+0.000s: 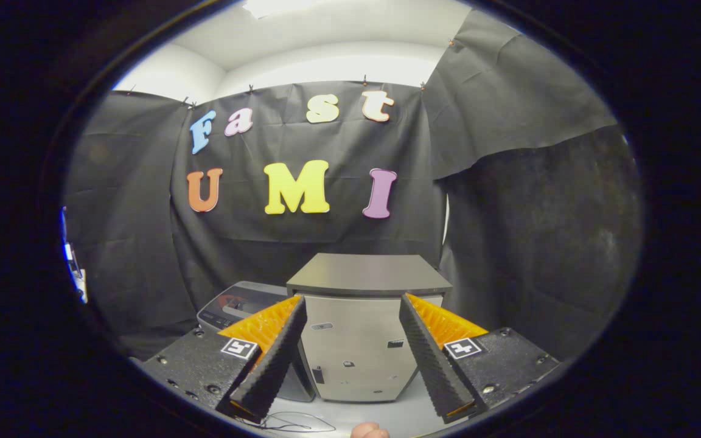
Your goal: Put the clothes into the washing machine and then close the washing machine lid.
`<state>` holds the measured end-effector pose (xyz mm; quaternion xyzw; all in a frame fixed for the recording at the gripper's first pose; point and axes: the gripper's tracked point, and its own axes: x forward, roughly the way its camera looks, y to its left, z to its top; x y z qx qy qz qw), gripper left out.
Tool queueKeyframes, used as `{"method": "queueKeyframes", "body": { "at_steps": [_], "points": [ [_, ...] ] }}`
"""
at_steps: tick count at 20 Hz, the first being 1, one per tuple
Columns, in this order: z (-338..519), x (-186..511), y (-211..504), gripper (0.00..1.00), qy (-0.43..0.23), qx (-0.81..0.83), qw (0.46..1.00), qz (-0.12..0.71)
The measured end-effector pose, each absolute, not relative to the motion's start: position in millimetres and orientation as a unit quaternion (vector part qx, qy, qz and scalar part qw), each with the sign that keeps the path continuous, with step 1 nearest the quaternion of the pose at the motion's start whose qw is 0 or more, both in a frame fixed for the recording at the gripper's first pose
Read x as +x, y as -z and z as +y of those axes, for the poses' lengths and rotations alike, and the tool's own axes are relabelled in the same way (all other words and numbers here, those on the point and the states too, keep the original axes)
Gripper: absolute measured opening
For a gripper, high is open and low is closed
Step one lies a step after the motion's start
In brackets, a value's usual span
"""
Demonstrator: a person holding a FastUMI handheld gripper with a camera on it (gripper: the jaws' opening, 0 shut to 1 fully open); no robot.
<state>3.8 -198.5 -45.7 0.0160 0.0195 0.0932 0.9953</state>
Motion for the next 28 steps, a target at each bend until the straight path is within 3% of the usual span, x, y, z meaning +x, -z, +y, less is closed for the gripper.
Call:
{"method": "queueKeyframes", "body": {
  "at_steps": [28],
  "points": [
    [-218.9,15.7,59.7,0.96,-0.091,0.027,0.995,0.031]
  ]
}}
